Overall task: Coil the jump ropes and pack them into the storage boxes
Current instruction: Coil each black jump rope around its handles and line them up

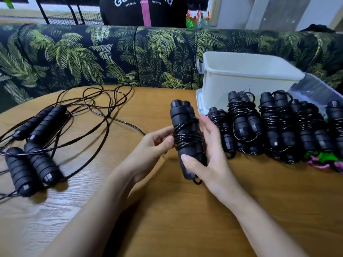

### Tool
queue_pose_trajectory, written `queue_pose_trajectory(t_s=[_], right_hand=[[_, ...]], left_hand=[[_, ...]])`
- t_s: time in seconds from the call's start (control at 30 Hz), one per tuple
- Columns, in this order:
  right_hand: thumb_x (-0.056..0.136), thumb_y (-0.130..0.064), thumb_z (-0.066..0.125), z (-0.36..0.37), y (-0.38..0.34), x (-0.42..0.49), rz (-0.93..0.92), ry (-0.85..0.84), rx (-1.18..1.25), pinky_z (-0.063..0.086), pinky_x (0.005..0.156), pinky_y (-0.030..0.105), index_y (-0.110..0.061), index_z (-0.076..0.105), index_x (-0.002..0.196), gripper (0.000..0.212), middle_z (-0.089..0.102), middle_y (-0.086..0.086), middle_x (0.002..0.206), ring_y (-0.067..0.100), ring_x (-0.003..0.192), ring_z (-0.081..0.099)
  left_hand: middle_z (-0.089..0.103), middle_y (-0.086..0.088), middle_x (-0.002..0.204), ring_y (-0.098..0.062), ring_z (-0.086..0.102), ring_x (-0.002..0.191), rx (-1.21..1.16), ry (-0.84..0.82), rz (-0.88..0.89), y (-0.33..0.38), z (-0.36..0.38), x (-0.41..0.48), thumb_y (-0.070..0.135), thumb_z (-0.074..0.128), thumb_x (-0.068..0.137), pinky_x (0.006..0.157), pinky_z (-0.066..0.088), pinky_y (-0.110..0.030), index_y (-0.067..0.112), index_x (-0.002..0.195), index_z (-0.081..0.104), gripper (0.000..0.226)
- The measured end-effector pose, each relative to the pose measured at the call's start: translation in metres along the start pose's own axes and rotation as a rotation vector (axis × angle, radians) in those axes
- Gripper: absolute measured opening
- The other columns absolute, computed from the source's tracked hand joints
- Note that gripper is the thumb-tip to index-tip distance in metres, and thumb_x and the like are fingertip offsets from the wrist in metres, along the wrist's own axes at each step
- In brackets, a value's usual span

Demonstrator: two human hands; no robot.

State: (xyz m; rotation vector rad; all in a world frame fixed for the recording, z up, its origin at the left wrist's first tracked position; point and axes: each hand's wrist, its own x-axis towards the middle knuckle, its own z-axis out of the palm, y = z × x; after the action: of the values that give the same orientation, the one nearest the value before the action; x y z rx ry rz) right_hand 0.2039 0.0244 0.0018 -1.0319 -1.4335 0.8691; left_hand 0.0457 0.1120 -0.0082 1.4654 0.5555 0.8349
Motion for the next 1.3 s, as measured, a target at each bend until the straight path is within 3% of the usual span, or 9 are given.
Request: queue_pose_trajectory(t_s=[0.1, 0.23, 0.4, 0.67, 0.83, 0.93, 1.1, 1.17, 1.3], right_hand=[[0.081, -0.035, 0.064, -0.001, 0.005, -0.001, 0.049, -0.010, 0.012, 0.034, 0.112, 0.022, -0.032, 0.023, 0.147, 0.078, 0.035, -0.010, 0.152, 0.001, 0.140, 0.034], [0.083, -0.049, 0.055, -0.002, 0.012, 0.002, 0.086, -0.011, -0.139, 0.021, 0.122, 0.040, -0.038, 0.020, 0.150, 0.077, 0.022, -0.008, 0.160, 0.006, 0.148, 0.018], [0.084, -0.043, 0.070, 0.004, 0.012, 0.001, 0.061, 0.105, -0.327, 0.025, 0.104, 0.004, -0.035, 0.023, 0.152, 0.083, 0.035, -0.018, 0.141, -0.012, 0.133, 0.030], [0.083, -0.046, 0.065, 0.004, 0.014, -0.004, 0.042, 0.105, -0.184, 0.042, 0.108, 0.042, -0.050, 0.038, 0.138, 0.061, 0.055, -0.017, 0.135, 0.011, 0.129, 0.051], [0.088, -0.033, 0.067, 0.003, 0.015, -0.004, 0.061, 0.075, -0.108, 0.043, 0.101, 0.020, -0.039, 0.041, 0.141, 0.059, 0.059, -0.020, 0.130, 0.001, 0.125, 0.053], [0.092, -0.026, 0.062, 0.000, 0.015, -0.003, 0.073, 0.047, -0.070, 0.038, 0.099, 0.009, -0.033, 0.040, 0.141, 0.054, 0.052, -0.023, 0.136, -0.008, 0.129, 0.046], [0.091, -0.039, 0.061, -0.005, 0.015, 0.000, 0.109, 0.045, 0.081, 0.035, 0.115, 0.037, -0.033, 0.040, 0.144, 0.057, 0.051, -0.011, 0.146, 0.004, 0.137, 0.043], [0.088, -0.041, 0.062, -0.006, 0.016, 0.000, 0.141, 0.042, 0.149, 0.031, 0.117, 0.046, -0.027, 0.037, 0.150, 0.068, 0.048, -0.008, 0.149, 0.009, 0.140, 0.041], [0.094, -0.043, 0.058, -0.005, 0.016, -0.001, 0.157, 0.054, 0.078, 0.030, 0.117, 0.034, -0.028, 0.031, 0.153, 0.067, 0.044, -0.014, 0.151, 0.001, 0.140, 0.037]], left_hand=[[0.063, -0.012, 0.129, -0.021, 0.056, 0.121, -0.138, -0.022, -0.029, -0.001, 0.000, -0.001, 0.045, 0.073, 0.083, 0.103, 0.041, -0.031, 0.005, 0.134, 0.056, 0.066], [0.069, -0.006, 0.116, -0.016, 0.061, 0.109, -0.174, 0.081, -0.038, 0.000, 0.006, -0.001, 0.020, 0.064, 0.088, 0.096, 0.044, -0.027, 0.004, 0.127, 0.059, 0.043], [0.073, -0.006, 0.108, -0.011, 0.069, 0.100, -0.063, 0.271, -0.051, 0.005, 0.012, -0.003, 0.021, 0.081, 0.076, 0.082, 0.051, -0.019, 0.014, 0.128, 0.060, 0.057], [0.075, 0.002, 0.097, -0.009, 0.070, 0.093, 0.058, 0.307, -0.015, 0.004, 0.007, -0.004, 0.042, 0.082, 0.058, 0.076, 0.052, -0.018, 0.011, 0.107, 0.068, 0.060], [0.074, -0.013, 0.096, -0.016, 0.071, 0.089, 0.100, 0.350, -0.026, 0.006, 0.007, -0.005, 0.047, 0.081, 0.056, 0.079, 0.055, -0.024, 0.005, 0.105, 0.063, 0.067], [0.074, -0.007, 0.084, -0.013, 0.068, 0.080, 0.131, 0.393, -0.019, 0.007, 0.007, -0.006, 0.049, 0.080, 0.055, 0.075, 0.054, -0.023, 0.008, 0.096, 0.063, 0.061], [0.075, -0.001, 0.078, -0.008, 0.069, 0.077, 0.067, 0.366, -0.016, 0.015, 0.004, -0.007, 0.033, 0.091, 0.059, 0.073, 0.051, -0.016, 0.015, 0.094, 0.063, 0.049], [0.075, -0.001, 0.077, -0.009, 0.070, 0.077, 0.041, 0.359, -0.012, 0.017, 0.004, -0.007, 0.028, 0.080, 0.065, 0.075, 0.052, -0.017, 0.012, 0.098, 0.063, 0.040], [0.076, -0.005, 0.078, -0.010, 0.071, 0.076, 0.007, 0.431, -0.011, 0.017, 0.012, -0.007, 0.026, 0.076, 0.064, 0.077, 0.053, -0.018, 0.008, 0.099, 0.064, 0.041]])
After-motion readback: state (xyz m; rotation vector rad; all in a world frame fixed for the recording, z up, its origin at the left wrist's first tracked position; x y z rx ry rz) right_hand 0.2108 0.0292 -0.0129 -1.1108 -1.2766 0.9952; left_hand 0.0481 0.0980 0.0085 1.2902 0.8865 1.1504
